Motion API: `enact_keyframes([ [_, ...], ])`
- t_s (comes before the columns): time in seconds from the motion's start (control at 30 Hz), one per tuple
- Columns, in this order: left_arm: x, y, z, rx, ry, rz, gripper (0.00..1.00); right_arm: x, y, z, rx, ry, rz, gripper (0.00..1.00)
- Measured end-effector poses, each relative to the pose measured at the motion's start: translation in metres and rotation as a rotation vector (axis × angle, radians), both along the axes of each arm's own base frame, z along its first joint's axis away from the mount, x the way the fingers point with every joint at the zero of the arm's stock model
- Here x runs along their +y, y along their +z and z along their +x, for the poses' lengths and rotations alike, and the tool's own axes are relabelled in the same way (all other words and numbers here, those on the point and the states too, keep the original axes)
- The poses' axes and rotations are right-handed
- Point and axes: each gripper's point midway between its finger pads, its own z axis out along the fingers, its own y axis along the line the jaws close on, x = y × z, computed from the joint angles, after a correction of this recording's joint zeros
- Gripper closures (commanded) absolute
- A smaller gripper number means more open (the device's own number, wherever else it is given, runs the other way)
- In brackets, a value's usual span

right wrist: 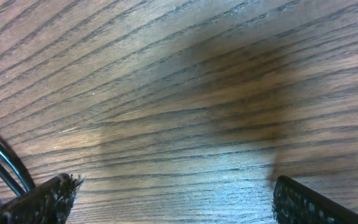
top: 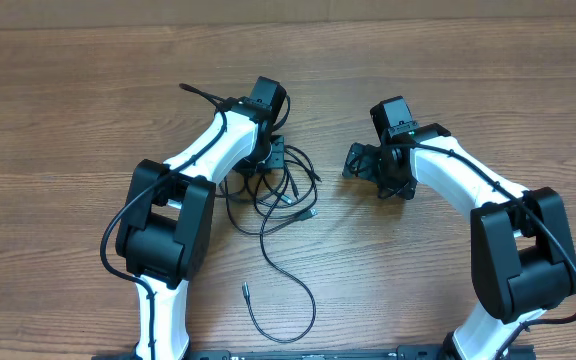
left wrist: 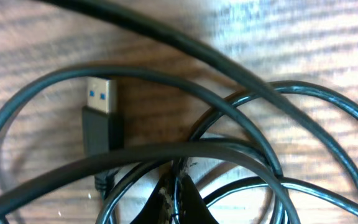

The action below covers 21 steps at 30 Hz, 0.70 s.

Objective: Untangle cables

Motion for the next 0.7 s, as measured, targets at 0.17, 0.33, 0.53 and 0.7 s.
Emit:
enact_keyframes([
  [0.17, -0.001, 0.017, -0.001, -0.017, -0.012, -0.015, 0.96, 0.0, 0.0, 0.0, -0.002, 0.0, 0.0, 0.0],
  [0.33, 0.004, 0.047, -0.001, -0.072, -0.015, -0.006, 0.87, 0.0, 0.0, 0.001, -0.002, 0.0, 0.001, 0.0],
  [0.53, 0.018, 0.049, -0.006, -0.059, -0.006, 0.058, 0.96, 0.0, 0.0, 0.001, -0.004, 0.0, 0.001, 0.0],
  [0.7, 0.021, 0.049, -0.005, -0.06, -0.01, 0.064, 0.89, 0.0, 0.0, 0.001, -0.004, 0.0, 0.001, 0.0],
])
